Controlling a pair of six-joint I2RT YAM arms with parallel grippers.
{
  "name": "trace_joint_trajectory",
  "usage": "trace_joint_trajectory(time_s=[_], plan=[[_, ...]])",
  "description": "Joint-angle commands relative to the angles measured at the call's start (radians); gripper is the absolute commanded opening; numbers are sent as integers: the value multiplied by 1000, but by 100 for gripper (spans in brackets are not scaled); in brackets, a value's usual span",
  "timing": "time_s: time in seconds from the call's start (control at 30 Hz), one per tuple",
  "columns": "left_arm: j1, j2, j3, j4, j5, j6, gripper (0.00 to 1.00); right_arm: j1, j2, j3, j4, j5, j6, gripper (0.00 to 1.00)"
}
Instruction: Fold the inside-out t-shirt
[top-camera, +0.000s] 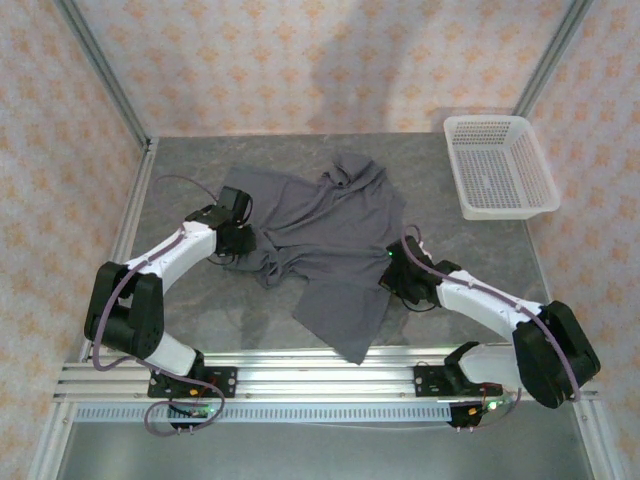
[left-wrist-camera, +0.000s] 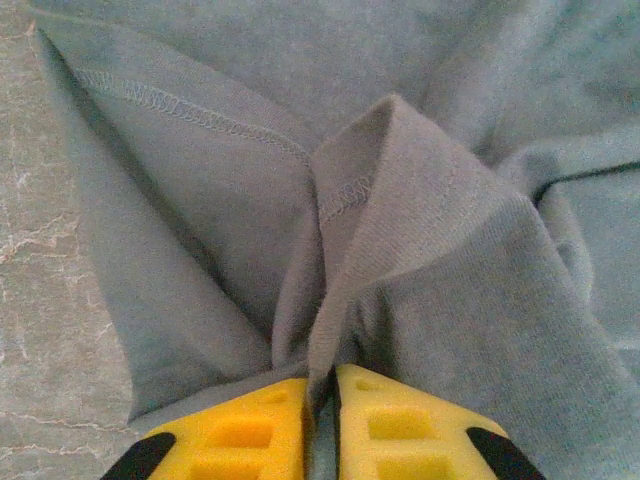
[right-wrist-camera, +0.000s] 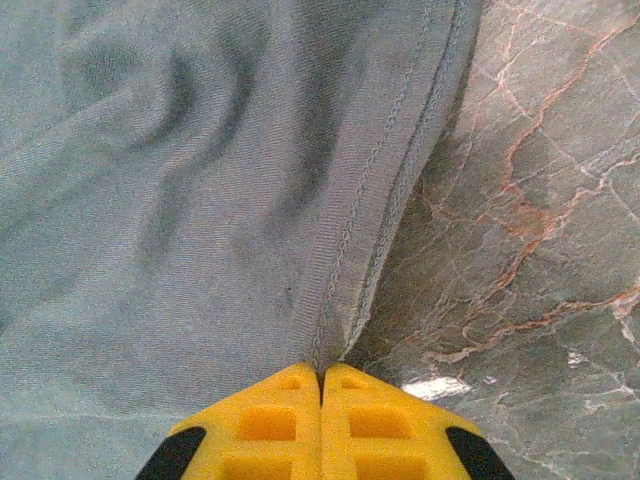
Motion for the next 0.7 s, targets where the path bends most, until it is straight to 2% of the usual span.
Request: trace_joint_trajectory(time_s=[0.0,0.1,0.2,0.37,0.47,0.67], plan=[[9,-14,-4,36,-25,4,8,-4,-12,10,7,-16,-29,3],[8,-24,2,34,-17,4,0,2,-37,6,-11,-42,-69,24],[9,-37,1,29,-4,4,0,11,-83,-17,-3,-68,-85,35],[9,-68,-2,16,-18,-3,0,13,-90,-32,-3,-52,-67,38],[9,-80,12,-10,-37,-1,0,13,-78,-39,-72,24,-31,43],[9,-89,29,-37,-54,1,0,25,-89,-76,-90,32,17,47]])
